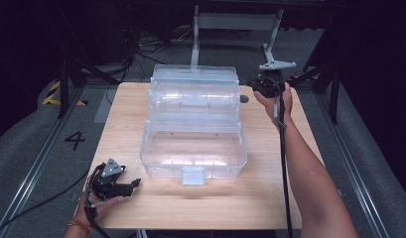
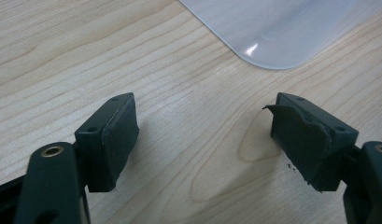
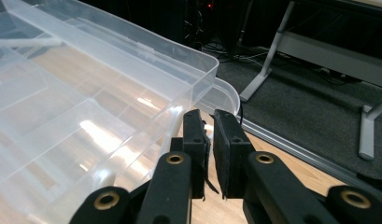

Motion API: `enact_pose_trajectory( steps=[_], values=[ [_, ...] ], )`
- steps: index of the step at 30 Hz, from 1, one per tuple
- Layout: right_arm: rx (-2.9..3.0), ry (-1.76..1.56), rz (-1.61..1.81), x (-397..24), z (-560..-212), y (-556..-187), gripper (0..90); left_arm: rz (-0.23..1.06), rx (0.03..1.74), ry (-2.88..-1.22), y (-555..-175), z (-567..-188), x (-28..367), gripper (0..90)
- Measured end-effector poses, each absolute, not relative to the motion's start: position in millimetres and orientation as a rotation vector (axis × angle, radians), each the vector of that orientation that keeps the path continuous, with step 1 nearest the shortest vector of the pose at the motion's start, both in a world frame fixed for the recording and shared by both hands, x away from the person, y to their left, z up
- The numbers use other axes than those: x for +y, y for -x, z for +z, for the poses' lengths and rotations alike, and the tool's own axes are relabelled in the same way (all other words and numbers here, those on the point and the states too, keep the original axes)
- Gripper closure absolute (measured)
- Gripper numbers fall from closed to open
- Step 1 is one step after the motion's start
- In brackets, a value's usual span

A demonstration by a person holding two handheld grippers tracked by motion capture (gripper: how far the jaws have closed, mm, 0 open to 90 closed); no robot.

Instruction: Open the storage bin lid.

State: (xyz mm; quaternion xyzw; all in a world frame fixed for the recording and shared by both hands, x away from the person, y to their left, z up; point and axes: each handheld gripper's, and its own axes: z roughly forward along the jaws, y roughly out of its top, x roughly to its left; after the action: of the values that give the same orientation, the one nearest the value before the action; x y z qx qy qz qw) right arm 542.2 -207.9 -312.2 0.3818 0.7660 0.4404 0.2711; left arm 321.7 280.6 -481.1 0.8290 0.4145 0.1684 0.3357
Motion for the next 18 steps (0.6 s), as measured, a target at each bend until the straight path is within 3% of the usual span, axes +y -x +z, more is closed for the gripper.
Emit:
enact_pose_trajectory(
  steps=[18],
  values=[
    [2.130,-0.897,1.148,-212,-315,-507,82.0,0.440,1.083,-2.162,-322,-481,281,23.5]
  ],
)
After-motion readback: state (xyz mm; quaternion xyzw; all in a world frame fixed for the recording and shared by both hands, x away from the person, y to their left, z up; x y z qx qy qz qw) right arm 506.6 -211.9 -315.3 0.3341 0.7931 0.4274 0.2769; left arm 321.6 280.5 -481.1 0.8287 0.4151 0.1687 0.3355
